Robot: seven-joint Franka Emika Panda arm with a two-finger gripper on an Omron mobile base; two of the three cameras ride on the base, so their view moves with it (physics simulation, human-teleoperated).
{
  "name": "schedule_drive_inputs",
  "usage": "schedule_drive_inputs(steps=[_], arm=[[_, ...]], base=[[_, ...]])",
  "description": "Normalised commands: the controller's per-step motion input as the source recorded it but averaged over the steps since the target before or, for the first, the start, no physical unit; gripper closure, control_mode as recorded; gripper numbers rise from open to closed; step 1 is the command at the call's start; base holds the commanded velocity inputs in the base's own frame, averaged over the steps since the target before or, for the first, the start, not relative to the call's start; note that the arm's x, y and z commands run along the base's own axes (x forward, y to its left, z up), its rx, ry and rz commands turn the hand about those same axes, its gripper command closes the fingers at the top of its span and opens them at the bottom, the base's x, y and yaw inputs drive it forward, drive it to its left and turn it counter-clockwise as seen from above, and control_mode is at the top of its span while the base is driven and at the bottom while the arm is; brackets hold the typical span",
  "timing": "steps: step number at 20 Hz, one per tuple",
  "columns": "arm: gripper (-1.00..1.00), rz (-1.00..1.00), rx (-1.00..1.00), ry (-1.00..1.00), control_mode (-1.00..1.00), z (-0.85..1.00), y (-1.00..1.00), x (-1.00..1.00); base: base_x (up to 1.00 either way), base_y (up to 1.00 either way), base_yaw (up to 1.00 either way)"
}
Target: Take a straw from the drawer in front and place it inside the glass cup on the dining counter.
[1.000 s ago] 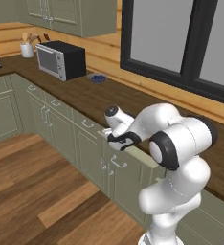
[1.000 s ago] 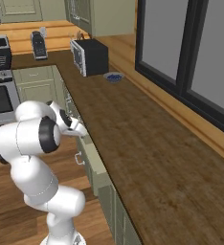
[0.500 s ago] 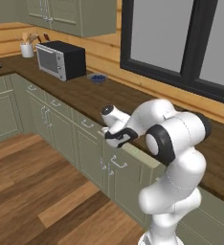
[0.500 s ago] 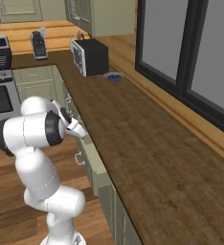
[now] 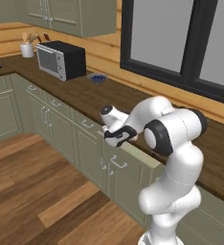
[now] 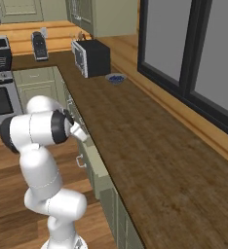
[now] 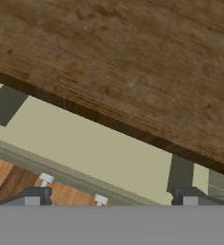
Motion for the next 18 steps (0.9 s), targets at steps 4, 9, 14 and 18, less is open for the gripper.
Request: schedule_drive_inputs(steps=[4,9,14,18], arm=[[-1.0,-0.02,0.03,-0.1,-1.0,-0.26,-0.13,0.1],[-1.0,0.0,0.02,-0.13,-1.0,-0.35,-0.06,0.0],[-1.0,-0.01,0.02,-0.07,-1.0,-0.38,-0.11,0.21],[-1.0,-0.02,0.06,0.0,-1.0,-0.28,-0.16,0.36]], base=[[0.0,0.0,0.0],[0.0,0.0,0.0],[0.0,0.0,0.0],[0.0,0.0,0.0]])
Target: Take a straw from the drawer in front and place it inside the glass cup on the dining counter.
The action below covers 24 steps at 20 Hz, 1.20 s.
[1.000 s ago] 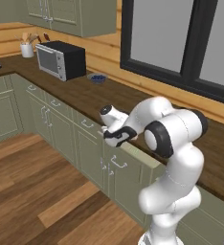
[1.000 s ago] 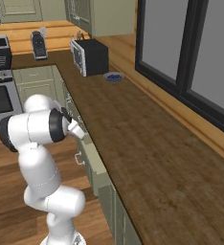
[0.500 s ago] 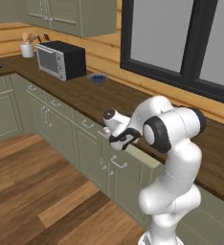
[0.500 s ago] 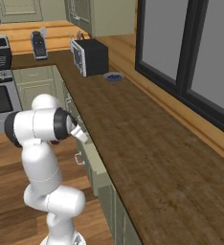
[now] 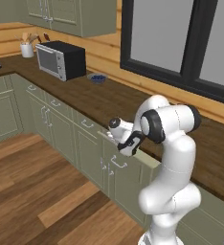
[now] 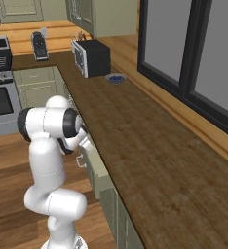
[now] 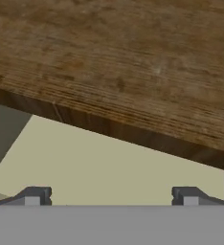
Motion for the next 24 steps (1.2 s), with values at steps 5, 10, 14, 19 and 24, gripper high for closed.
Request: schedule_drive_inputs(steps=[5,10,14,19,24], arm=[[-1.0,-0.01,0.13,0.0,-1.0,-0.23,-0.03,0.07],[-1.0,0.0,0.13,0.0,-1.0,-0.24,0.0,0.0],[-1.0,0.0,0.12,0.0,-1.0,-0.27,0.07,-0.07],[-1.0,0.0,0.11,0.0,-1.0,-0.16,0.56,-0.61],[-1.0,0.0,0.09,0.03,-1.0,-0.07,0.82,-0.72]], base=[[0.0,0.0,0.0],[0.0,0.0,0.0],[0.0,0.0,0.0],[0.0,0.0,0.0],[0.0,0.0,0.0]])
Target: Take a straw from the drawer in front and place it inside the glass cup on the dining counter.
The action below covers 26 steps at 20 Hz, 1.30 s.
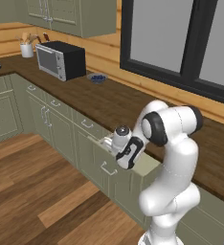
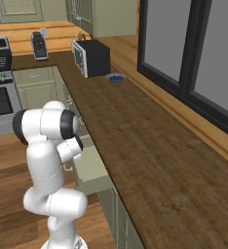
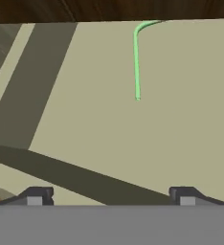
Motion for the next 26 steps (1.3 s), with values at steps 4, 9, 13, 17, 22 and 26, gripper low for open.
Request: schedule_drive_inputs(steps=[4,9,13,17,22,26], arm=[[-1.0,0.0,0.13,0.13,-1.0,0.0,0.94,-0.61],[-1.0,0.0,0.11,0.18,-1.0,0.0,1.0,-0.57],[-1.0,0.0,0.08,0.15,-1.0,0.11,1.0,-0.47],[-1.0,-0.05,0.07,0.03,-1.0,0.78,0.44,-0.24],[-1.0,-0.09,0.01,0.0,-1.0,1.0,-0.43,0.02],[-1.0,-0.07,-0.02,0.01,-1.0,0.6,-0.75,0.57]], base=[[0.0,0.0,0.0],[0.0,0.0,0.0],[0.0,0.0,0.0],[0.0,0.0,0.0],[0.0,0.0,0.0],[0.0,0.0,0.0]])
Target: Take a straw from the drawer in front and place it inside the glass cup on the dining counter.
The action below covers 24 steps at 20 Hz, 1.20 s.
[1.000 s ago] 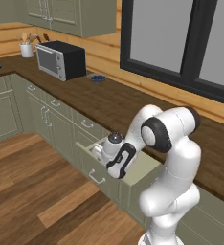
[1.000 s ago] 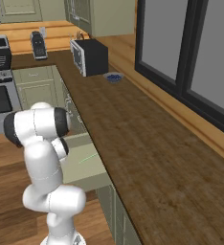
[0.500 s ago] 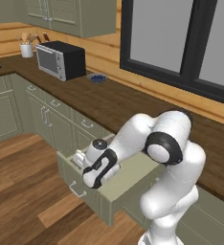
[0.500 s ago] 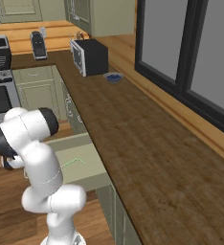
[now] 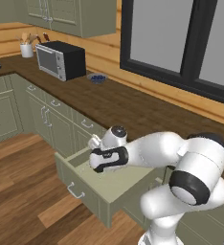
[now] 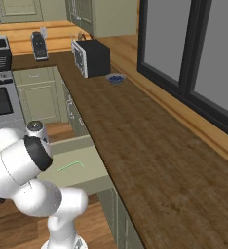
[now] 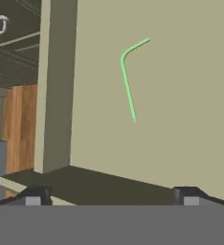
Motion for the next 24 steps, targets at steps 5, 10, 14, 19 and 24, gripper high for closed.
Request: schedule_drive_inputs(steps=[5,10,14,19,24], arm=[[-1.0,-0.01,-0.11,0.06,-1.0,0.3,-0.4,0.88],[-1.0,0.0,-0.31,0.04,-1.0,-0.08,0.0,0.4],[-1.0,0.0,-0.32,0.01,-1.0,-0.37,0.0,0.0],[-1.0,0.0,-0.04,0.06,-1.0,-0.22,-0.17,0.03],[-1.0,0.0,0.15,0.13,-1.0,-0.02,-0.32,0.33]], base=[[0.0,0.0,0.0],[0.0,0.0,0.0],[0.0,0.0,0.0],[0.0,0.0,0.0],[0.0,0.0,0.0]])
